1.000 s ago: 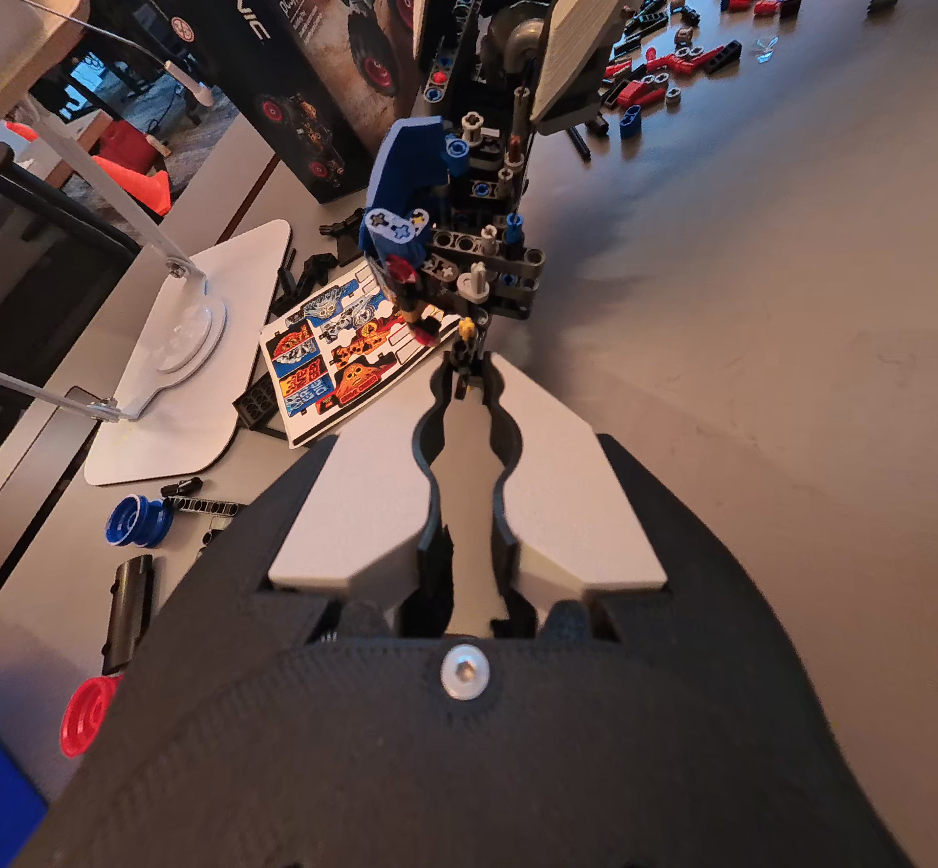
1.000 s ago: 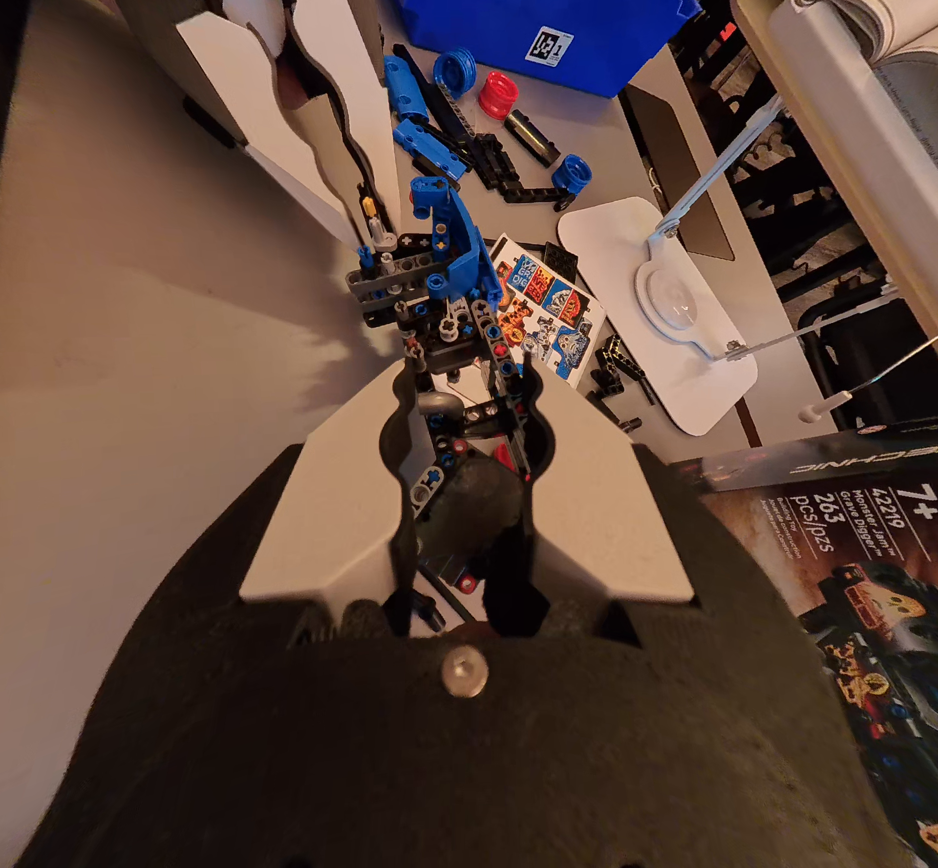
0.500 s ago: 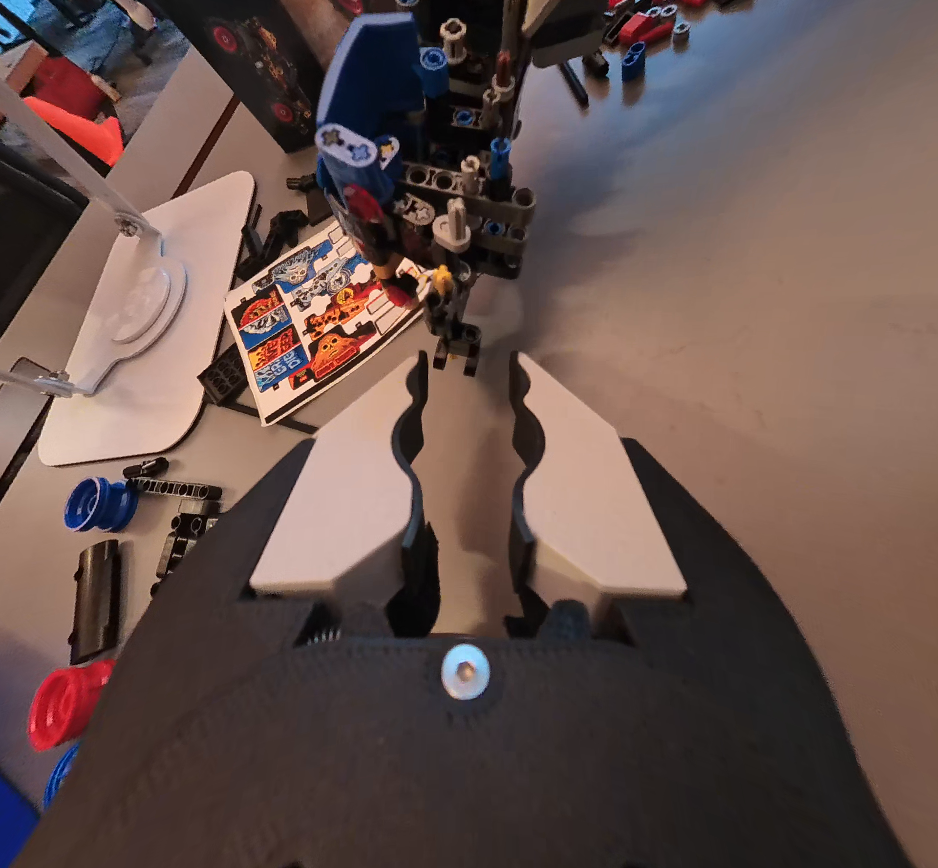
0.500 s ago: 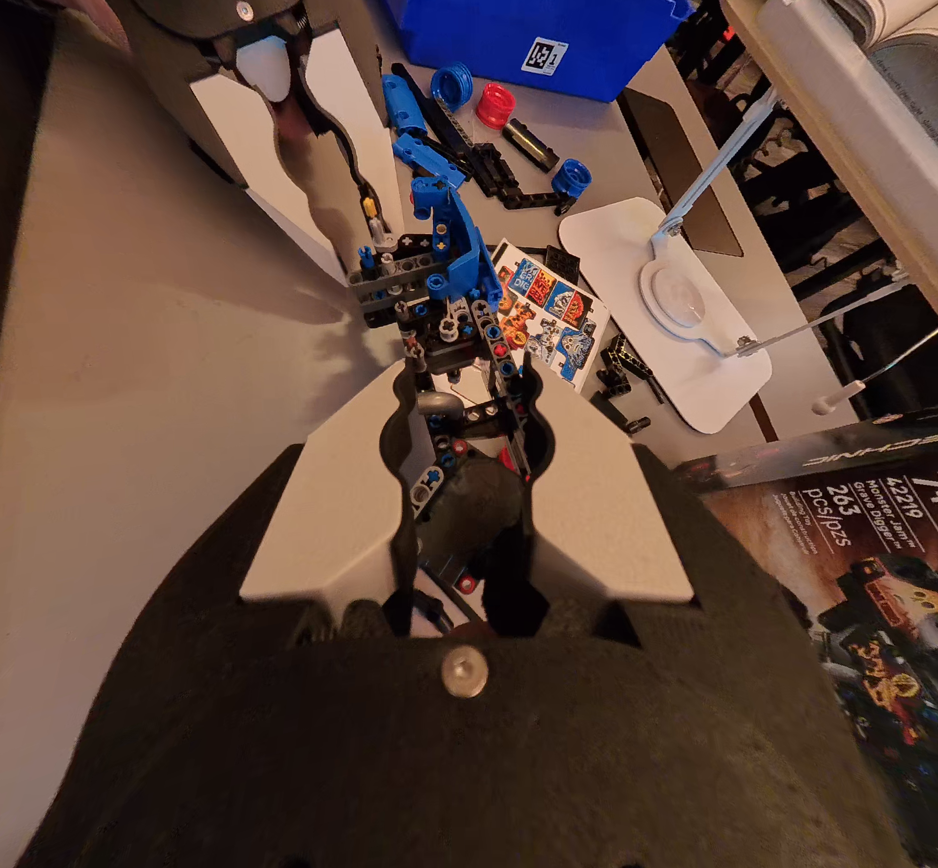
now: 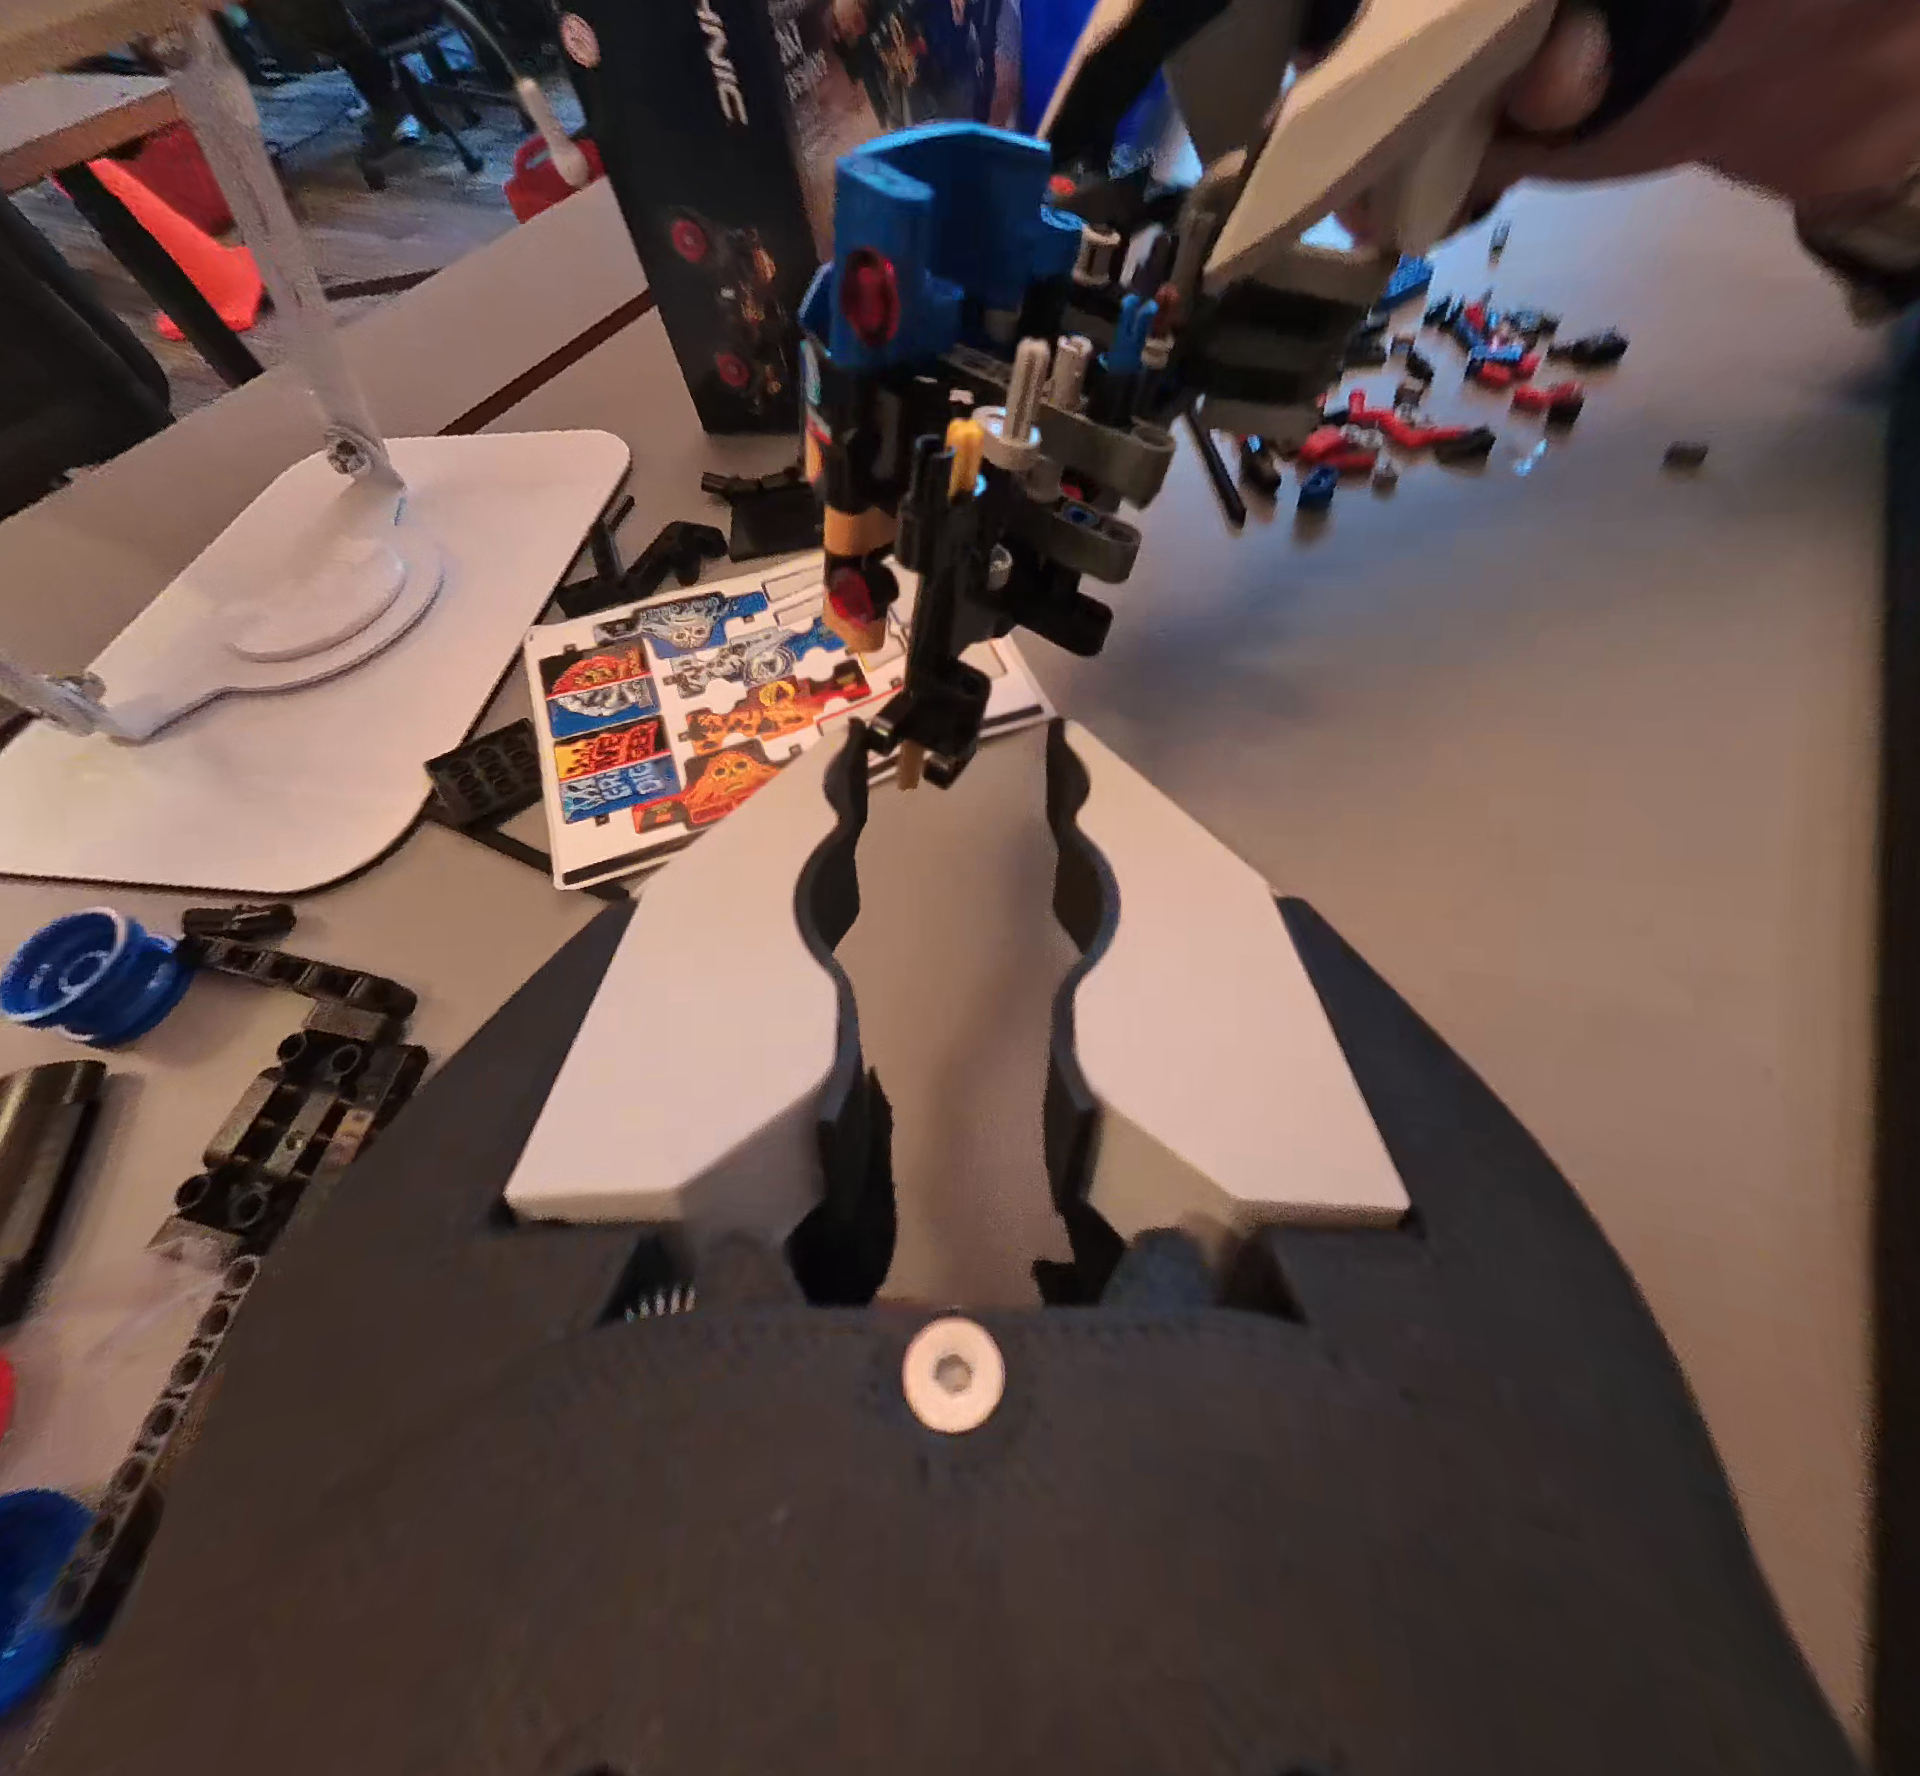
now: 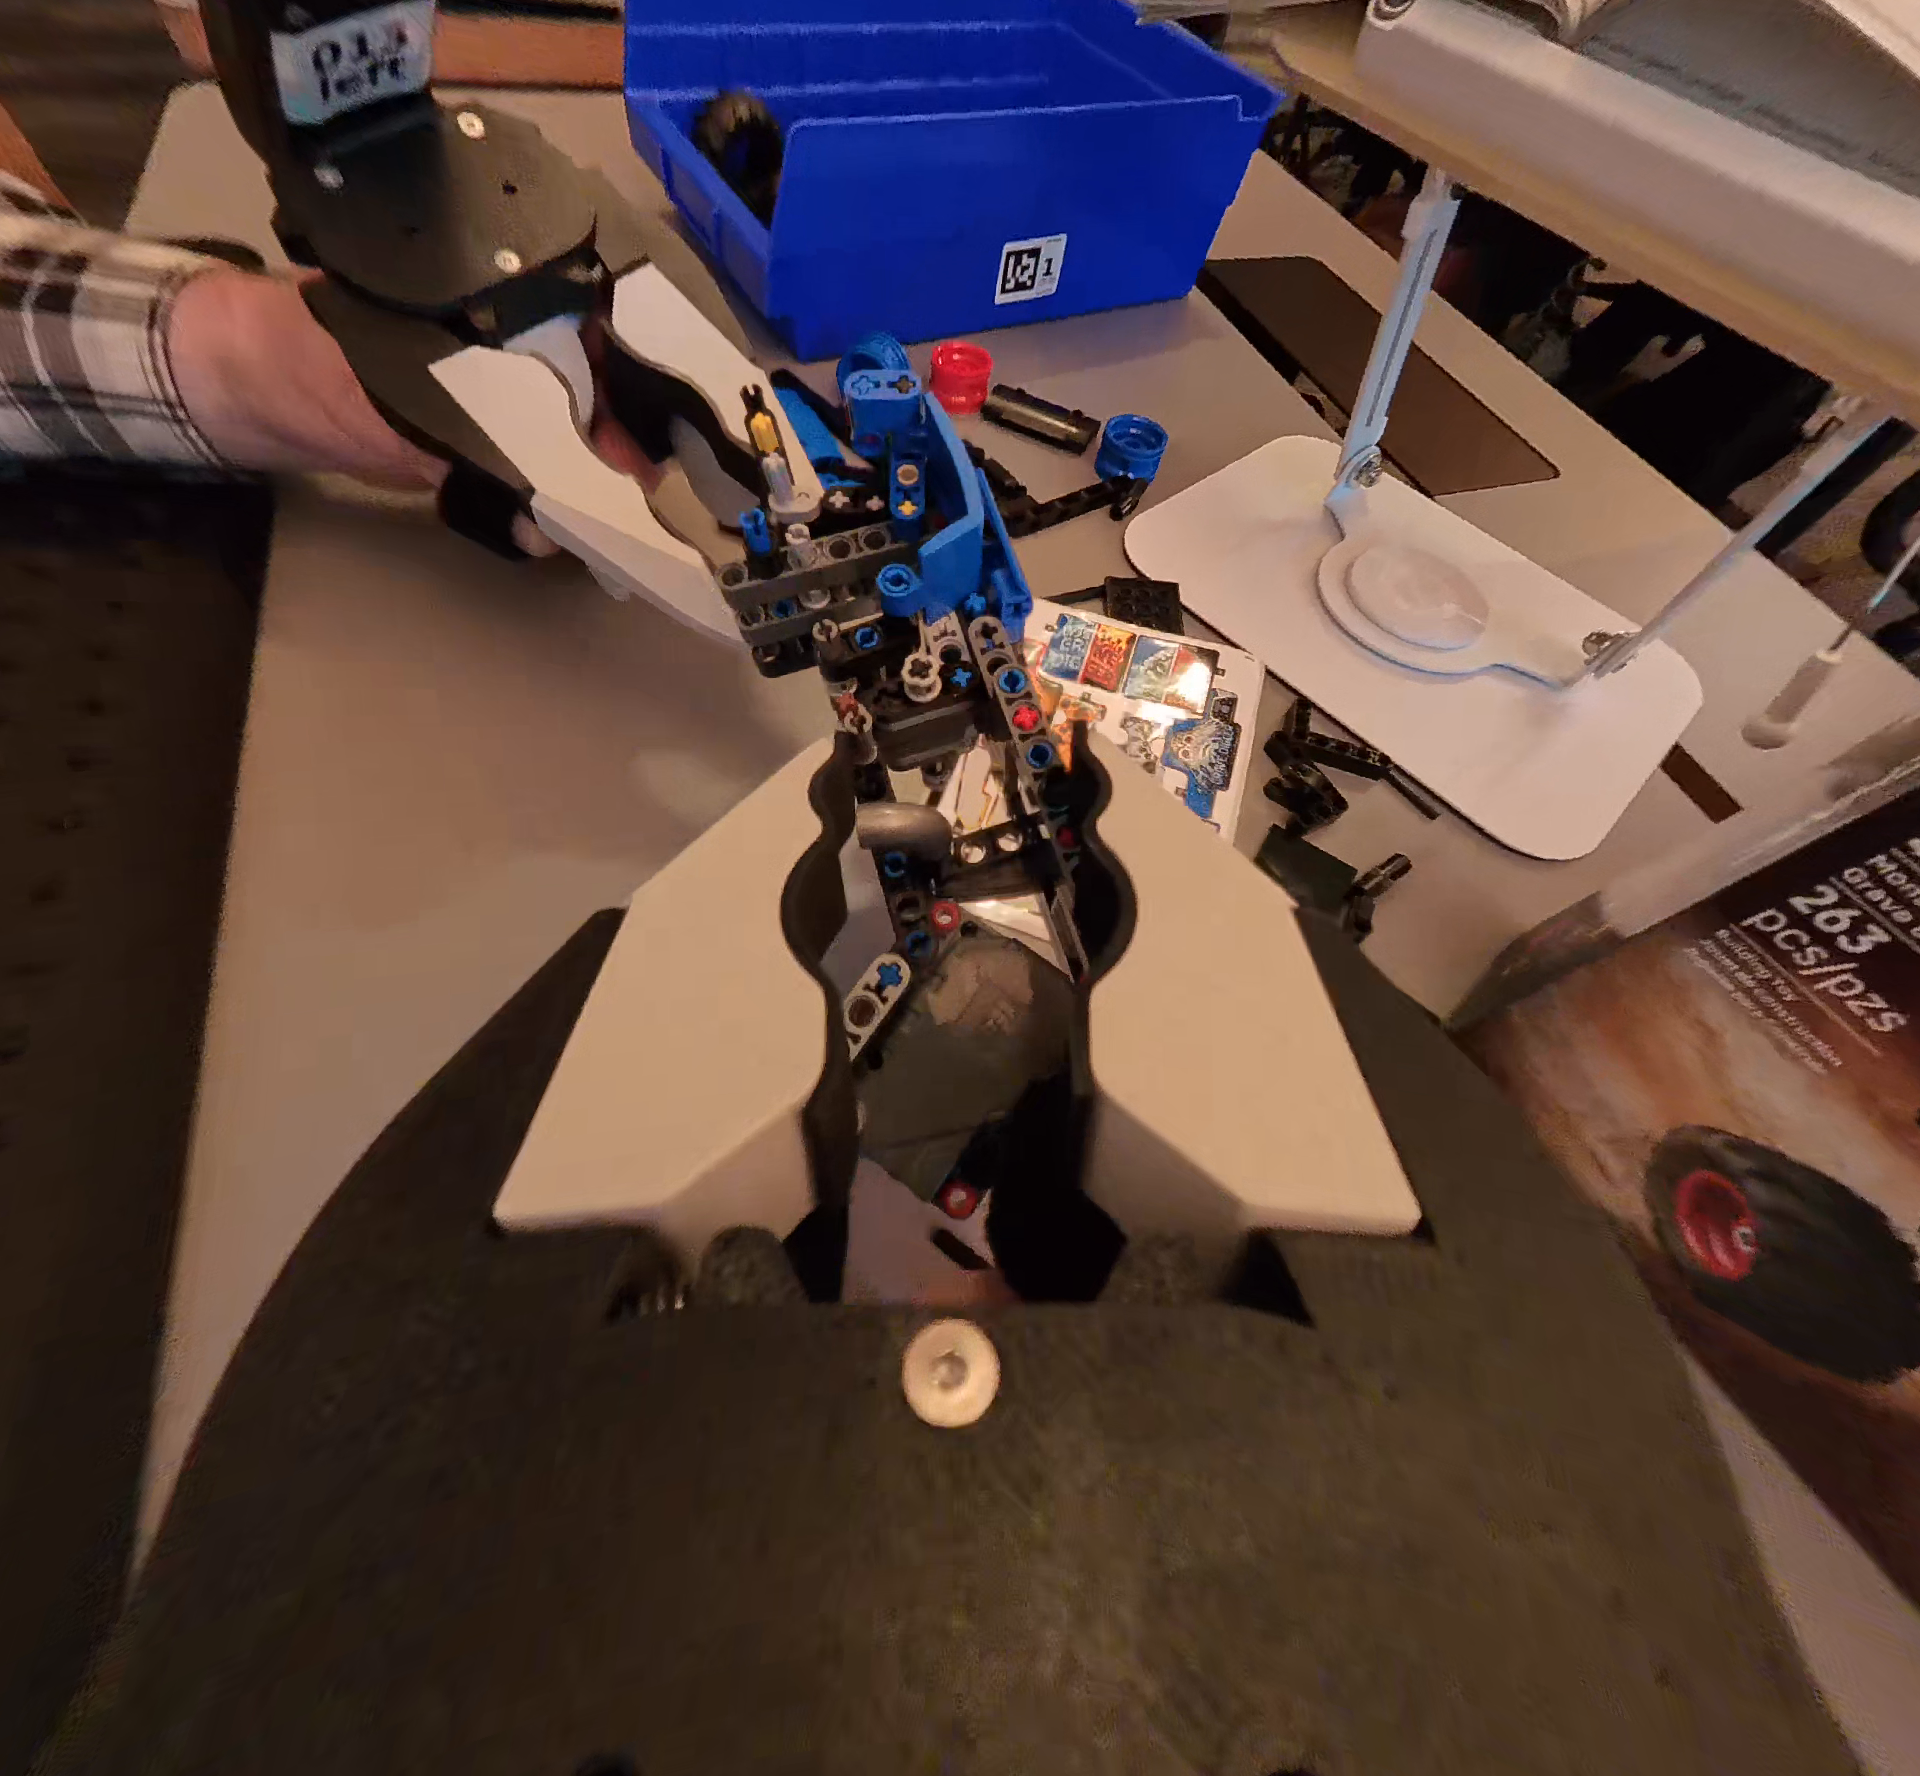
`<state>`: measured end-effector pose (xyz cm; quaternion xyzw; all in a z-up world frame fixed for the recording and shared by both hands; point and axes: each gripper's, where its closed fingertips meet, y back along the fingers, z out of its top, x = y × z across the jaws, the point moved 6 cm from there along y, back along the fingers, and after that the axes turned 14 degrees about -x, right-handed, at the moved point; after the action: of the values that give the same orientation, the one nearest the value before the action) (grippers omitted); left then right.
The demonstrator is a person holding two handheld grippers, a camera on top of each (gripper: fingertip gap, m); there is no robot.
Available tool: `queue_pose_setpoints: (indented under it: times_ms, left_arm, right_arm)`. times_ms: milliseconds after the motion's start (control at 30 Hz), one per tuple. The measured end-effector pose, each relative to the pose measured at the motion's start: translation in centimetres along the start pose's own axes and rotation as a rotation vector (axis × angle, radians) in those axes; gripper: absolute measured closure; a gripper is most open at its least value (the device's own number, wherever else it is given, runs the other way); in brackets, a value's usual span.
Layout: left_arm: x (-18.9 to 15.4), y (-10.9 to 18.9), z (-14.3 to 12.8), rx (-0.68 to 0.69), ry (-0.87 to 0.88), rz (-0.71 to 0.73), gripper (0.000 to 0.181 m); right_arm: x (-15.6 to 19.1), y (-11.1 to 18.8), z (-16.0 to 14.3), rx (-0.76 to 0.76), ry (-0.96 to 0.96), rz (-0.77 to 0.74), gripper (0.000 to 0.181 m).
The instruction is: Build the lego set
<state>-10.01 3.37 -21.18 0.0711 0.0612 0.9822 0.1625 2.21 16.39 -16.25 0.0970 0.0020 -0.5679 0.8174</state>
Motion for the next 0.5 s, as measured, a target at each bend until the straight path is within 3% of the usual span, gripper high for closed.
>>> queue_pose_setpoints:
  times_ms: [500]
  left_arm:
    - [0.7,0.5,1.8,-0.143,0.065,0.042,0.152]
  right_arm:
    - [-0.4,-0.2,0.7,-0.127,-0.198,0.010,0.142]
